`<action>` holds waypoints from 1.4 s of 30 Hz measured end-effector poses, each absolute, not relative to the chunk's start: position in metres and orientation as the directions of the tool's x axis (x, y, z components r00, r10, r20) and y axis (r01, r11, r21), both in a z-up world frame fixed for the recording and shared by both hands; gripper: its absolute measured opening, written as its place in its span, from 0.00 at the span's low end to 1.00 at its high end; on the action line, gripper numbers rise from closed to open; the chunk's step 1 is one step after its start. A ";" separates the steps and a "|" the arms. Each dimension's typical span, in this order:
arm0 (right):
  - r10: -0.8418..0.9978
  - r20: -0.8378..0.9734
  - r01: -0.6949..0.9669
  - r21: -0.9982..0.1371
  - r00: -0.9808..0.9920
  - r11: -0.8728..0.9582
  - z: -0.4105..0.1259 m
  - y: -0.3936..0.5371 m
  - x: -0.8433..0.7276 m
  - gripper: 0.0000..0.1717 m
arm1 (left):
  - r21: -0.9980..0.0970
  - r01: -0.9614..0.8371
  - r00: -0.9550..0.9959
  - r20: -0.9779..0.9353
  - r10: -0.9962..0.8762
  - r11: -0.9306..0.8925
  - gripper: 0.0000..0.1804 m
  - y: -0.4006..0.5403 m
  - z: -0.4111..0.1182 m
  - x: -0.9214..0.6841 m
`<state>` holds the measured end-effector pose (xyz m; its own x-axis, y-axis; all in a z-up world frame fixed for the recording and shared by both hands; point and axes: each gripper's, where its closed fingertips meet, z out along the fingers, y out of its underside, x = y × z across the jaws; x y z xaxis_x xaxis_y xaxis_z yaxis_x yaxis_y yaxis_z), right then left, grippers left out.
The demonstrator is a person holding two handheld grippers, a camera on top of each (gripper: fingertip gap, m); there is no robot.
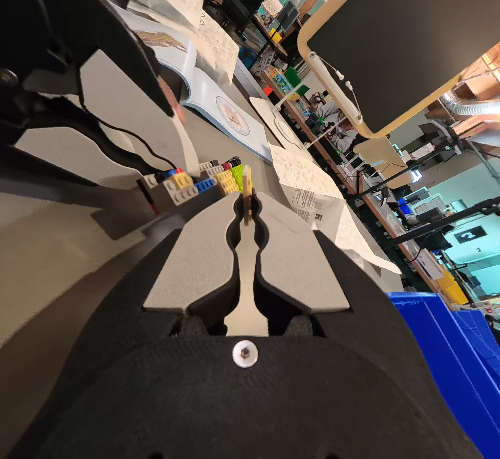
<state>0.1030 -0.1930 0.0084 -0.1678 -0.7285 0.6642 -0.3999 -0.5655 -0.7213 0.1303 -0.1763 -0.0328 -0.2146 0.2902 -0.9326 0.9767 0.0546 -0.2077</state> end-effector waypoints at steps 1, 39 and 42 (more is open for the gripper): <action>-0.733 0.658 -0.405 -0.725 -0.172 -0.557 0.008 -0.195 0.101 0.03 | -0.212 0.976 -0.219 -0.931 0.292 0.056 0.06 -0.176 -0.033 0.131; -0.968 0.251 -0.549 -0.807 0.017 -0.219 -0.030 -0.180 0.065 0.17 | -0.223 0.974 -0.225 -0.917 0.328 0.046 0.07 -0.176 -0.038 0.137; -0.963 0.265 -0.537 -0.807 0.039 -0.244 -0.032 -0.174 0.072 0.18 | -0.228 0.972 -0.231 -0.917 0.326 0.047 0.07 -0.176 -0.038 0.138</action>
<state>0.0723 -0.1742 -0.0317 0.0388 -0.9634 0.2654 -0.5371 -0.2441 -0.8074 0.1376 -0.1757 -0.0377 -0.2309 0.3263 -0.9166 0.9725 0.0467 -0.2284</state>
